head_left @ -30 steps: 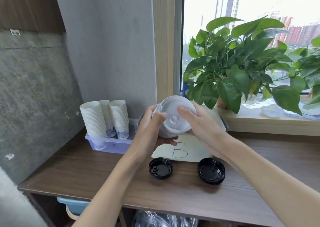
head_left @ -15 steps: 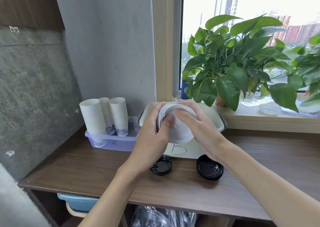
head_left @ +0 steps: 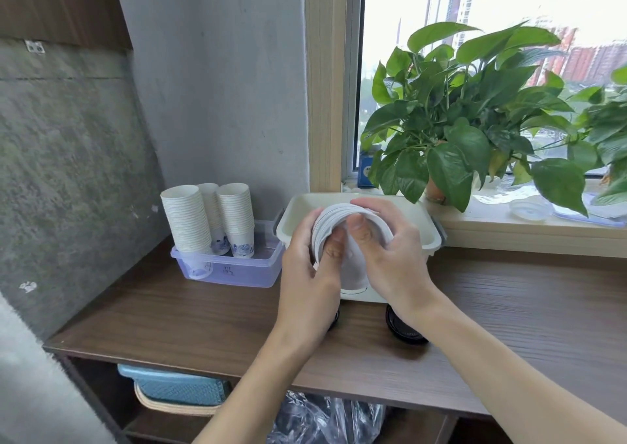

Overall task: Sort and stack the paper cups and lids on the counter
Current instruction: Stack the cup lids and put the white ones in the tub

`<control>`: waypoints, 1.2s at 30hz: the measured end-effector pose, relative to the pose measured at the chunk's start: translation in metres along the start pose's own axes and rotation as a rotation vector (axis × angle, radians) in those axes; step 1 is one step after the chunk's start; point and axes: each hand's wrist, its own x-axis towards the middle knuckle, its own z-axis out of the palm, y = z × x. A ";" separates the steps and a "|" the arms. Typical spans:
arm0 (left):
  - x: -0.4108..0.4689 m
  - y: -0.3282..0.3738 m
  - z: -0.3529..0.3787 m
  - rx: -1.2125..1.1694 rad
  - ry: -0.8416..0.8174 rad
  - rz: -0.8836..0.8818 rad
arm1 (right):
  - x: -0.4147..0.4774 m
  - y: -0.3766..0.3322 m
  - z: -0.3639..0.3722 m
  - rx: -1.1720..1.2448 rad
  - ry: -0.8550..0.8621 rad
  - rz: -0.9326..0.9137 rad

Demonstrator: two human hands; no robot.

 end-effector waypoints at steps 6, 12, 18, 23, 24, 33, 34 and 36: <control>0.001 -0.003 -0.011 0.059 -0.082 -0.054 | -0.008 -0.002 -0.009 -0.066 -0.126 0.021; 0.004 -0.001 -0.018 0.242 -0.210 0.006 | -0.009 -0.010 -0.018 -0.098 -0.212 0.006; -0.012 -0.001 -0.003 -0.006 -0.083 0.022 | -0.012 -0.009 -0.006 -0.023 -0.022 -0.055; -0.015 0.003 -0.002 -0.091 -0.017 0.041 | -0.018 -0.008 -0.005 -0.012 -0.006 -0.062; -0.015 0.003 -0.002 -0.098 -0.016 0.040 | -0.018 -0.008 -0.004 0.006 -0.004 -0.057; -0.014 -0.006 0.004 -0.110 -0.020 -0.007 | -0.021 -0.004 0.000 0.077 0.104 -0.055; -0.015 -0.006 0.006 -0.122 -0.023 -0.042 | -0.021 -0.002 0.001 0.086 0.120 -0.046; -0.022 -0.007 0.010 -0.133 -0.043 -0.074 | -0.022 0.001 0.001 0.132 0.133 -0.020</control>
